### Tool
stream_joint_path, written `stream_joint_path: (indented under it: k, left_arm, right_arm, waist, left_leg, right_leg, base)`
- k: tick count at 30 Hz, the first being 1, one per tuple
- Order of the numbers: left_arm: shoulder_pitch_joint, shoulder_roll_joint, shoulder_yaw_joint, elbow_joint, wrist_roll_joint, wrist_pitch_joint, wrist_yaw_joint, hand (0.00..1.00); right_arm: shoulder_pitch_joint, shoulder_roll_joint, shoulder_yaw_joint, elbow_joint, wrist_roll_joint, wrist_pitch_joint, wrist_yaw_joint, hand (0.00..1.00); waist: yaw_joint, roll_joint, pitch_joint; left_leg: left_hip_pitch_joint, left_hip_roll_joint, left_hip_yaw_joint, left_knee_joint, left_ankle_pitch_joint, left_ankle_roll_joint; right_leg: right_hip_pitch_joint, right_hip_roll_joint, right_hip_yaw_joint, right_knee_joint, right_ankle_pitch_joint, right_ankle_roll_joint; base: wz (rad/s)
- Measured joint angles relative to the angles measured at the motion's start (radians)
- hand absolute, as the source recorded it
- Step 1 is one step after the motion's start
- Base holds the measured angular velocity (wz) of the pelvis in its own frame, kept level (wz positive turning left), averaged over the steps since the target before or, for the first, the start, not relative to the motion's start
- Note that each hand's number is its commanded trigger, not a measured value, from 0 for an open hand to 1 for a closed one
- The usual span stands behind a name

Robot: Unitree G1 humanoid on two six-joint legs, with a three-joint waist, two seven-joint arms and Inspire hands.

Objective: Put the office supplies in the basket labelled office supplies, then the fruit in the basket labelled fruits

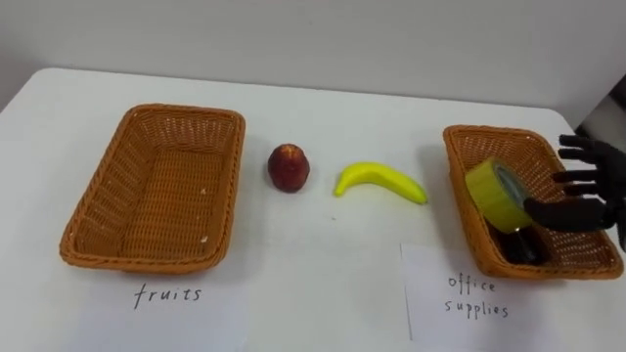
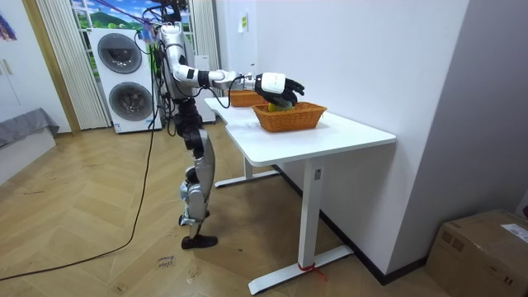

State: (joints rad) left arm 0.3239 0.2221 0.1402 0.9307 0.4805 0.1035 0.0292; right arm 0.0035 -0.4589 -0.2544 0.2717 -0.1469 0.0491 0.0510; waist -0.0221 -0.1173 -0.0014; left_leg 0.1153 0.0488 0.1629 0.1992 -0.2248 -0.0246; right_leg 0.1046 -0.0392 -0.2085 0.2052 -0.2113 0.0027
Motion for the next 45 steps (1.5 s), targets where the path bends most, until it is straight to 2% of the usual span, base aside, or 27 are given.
stream_joint_path:
  k: [20,24,28,36,45]
  left_arm:
    - [-0.018,0.0,-0.009,0.005,-0.02,0.0,0.009,0.0]
    - [-0.024,0.0,-0.007,0.005,-0.054,0.0,0.012,0.0]
    - [-0.03,-0.001,-0.007,0.003,-0.058,-0.001,0.013,0.0]
    - [-0.039,0.0,-0.004,-0.01,-0.058,-0.001,0.029,0.0]
    - [-0.026,0.0,-0.001,-0.009,-0.056,-0.001,0.029,0.0]
  right_arm:
    - [0.0,0.0,0.0,0.0,-0.026,0.009,0.019,0.0]
    - [-0.004,-0.001,0.0,-0.002,-0.017,0.009,0.016,0.0]
    - [-0.039,-0.001,0.006,-0.013,-0.008,0.009,0.014,0.0]
    - [-0.047,-0.001,0.006,-0.146,0.016,0.009,-0.026,0.0]
    - [-0.051,-0.001,0.009,-0.272,0.019,0.016,-0.047,0.0]
  waist:
    - [0.0,-0.001,0.0004]
    - [0.005,-0.002,-0.0018]
    - [0.004,0.007,0.003]
    - [0.003,0.016,-0.0005]
    - [0.011,0.014,0.0016]
  left_leg:
    - [0.0,0.0,0.003,0.001,0.0,0.0]
    - [0.0,0.003,0.014,0.002,0.0,0.0]
    - [-0.003,0.005,0.023,0.004,0.0,0.0]
    - [0.0,0.006,0.024,0.005,0.0,0.0]
    - [0.002,0.007,0.024,0.004,0.0,0.0]
  right_leg:
    - [-0.001,-0.001,0.001,0.001,0.0,0.0]
    - [-0.008,-0.001,0.006,0.009,0.0,0.0]
    - [-0.018,-0.001,0.011,0.017,0.0,-0.001]
    - [-0.015,0.002,0.016,0.018,0.001,-0.001]
    - [-0.004,0.002,0.015,0.017,0.001,-0.002]
  base:
    - [0.0]
    - [-0.05]
    - [-0.08]
    - [0.0]
    - [0.0]
